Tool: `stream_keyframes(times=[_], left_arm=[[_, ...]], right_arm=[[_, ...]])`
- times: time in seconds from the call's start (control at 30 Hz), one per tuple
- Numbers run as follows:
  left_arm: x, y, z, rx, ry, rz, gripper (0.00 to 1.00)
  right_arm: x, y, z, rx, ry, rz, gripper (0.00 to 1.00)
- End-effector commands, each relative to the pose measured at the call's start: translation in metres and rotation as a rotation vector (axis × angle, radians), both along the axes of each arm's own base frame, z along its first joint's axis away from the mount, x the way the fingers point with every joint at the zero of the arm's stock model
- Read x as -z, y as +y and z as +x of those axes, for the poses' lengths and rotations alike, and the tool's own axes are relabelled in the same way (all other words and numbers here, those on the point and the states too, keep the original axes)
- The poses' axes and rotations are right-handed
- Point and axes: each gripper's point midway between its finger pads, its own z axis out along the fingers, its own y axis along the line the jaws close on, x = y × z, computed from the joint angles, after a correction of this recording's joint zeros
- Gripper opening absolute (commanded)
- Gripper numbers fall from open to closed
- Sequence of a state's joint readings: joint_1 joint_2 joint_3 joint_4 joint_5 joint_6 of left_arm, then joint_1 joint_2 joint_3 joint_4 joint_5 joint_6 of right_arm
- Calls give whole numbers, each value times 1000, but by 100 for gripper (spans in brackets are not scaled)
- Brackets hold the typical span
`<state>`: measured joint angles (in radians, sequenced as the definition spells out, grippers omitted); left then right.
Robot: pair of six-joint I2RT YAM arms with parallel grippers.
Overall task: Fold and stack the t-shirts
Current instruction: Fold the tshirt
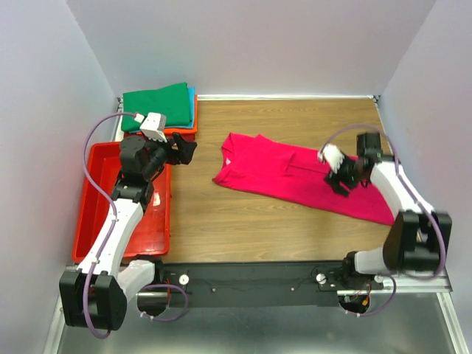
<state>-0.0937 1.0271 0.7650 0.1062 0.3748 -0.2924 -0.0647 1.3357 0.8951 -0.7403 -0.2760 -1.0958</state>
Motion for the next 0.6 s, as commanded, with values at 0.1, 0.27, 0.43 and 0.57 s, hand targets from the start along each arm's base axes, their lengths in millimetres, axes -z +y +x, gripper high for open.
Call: stream_keyframes(times=[0.1,0.27,0.43,0.57], left_arm=[[11,8,-21,14,-75,110,85],[-2,18,-24,-35,-134,147,85],[0,14,-21,-11,-129,147,85],[2,13,-20,-4,-125,148,85]], right_arm=[[-43,97,127,209,154,622,73],[-4,133,207,343,257,691,72],[8,150,256,396,222,685,74],[35,169,250,400,279,663,74]])
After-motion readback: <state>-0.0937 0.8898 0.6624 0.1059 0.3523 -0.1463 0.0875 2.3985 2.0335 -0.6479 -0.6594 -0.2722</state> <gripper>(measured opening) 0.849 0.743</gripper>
